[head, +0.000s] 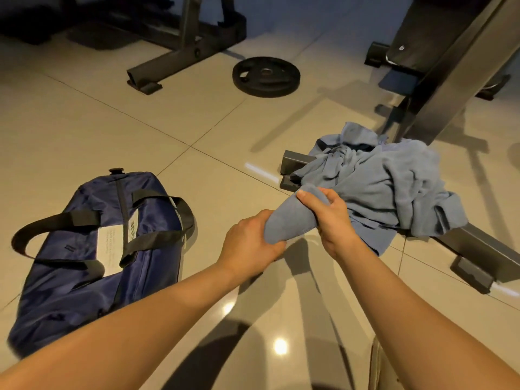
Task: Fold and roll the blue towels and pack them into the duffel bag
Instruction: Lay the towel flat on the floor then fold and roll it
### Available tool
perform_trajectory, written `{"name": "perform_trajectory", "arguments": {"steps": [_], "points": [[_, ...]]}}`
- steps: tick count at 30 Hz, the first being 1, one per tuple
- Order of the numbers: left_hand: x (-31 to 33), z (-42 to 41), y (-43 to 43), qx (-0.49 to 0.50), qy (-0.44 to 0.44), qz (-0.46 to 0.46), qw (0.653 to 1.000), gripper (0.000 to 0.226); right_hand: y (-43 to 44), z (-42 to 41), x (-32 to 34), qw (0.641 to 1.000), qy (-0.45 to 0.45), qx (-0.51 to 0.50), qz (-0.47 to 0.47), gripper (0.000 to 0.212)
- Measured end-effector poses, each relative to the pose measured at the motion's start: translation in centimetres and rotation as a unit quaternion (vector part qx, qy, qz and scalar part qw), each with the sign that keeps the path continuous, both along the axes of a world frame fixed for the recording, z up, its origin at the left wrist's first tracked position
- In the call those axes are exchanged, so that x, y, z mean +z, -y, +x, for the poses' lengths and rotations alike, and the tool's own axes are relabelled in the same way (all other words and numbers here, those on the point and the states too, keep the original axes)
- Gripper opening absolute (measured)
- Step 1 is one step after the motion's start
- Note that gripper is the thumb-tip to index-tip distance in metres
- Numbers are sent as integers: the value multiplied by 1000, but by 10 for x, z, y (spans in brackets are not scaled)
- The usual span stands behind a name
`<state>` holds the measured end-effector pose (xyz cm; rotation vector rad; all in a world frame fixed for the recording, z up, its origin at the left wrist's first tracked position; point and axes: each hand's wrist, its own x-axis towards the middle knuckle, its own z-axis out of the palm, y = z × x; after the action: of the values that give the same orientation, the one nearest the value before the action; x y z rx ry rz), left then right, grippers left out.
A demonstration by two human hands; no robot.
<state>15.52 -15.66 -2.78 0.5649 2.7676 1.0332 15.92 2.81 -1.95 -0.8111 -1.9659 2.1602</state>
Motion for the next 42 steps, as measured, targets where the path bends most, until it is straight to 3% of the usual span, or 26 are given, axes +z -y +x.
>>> {"name": "perform_trajectory", "arguments": {"steps": [3, 6, 9, 11, 14, 16, 18, 20, 22, 24, 27, 31, 34, 37, 42], "points": [[29, 0, 7, 44, -72, -2, 996, 27, 20, 0, 19, 998, 17, -64, 23, 60], [49, -4, 17, 49, -171, -76, 981, 36, 47, 11, 32, 986, 66, -128, 82, 56], [62, 0, 21, 31, -266, -168, 949, 58, 76, 18, 56, 994, 58, -78, -46, 48], [64, 9, 18, 3, -325, -164, 931, 69, 88, 18, 79, 986, 44, -40, -153, 32], [58, 27, 20, -31, -382, -144, 912, 75, 85, 13, 95, 967, 21, -57, -248, 31], [61, 42, 28, -63, -335, -97, 935, 77, 75, 16, 97, 960, 11, -38, -279, 30], [74, 54, 35, -37, -191, 14, 981, 74, 66, 20, 100, 951, -9, -9, -309, 31], [88, 59, 36, 50, -16, 130, 990, 88, 60, 22, 108, 938, -44, 27, -343, 30], [102, 58, 31, 74, 185, 240, 950, 95, 57, 21, 120, 937, -81, 65, -334, 27], [114, 61, 27, 47, 286, 336, 896, 79, 57, 21, 132, 946, -103, 104, -289, 22], [133, 69, 27, 49, 304, 396, 865, 48, 60, 20, 147, 952, -107, 152, -244, 23], [145, 73, 38, 100, 229, 352, 902, 22, 83, 14, 156, 960, -88, 145, -223, 27], [144, 75, 46, 175, 198, 344, 901, 20, 109, 15, 157, 983, -47, 126, -128, 27], [136, 77, 56, 196, 174, 298, 918, 24, 131, 13, 150, 992, -2, 127, -6, 42], [109, 81, 100, 220, 124, 249, 935, 43, 177, 1, 137, 982, 4, 187, 17, 32]]}}
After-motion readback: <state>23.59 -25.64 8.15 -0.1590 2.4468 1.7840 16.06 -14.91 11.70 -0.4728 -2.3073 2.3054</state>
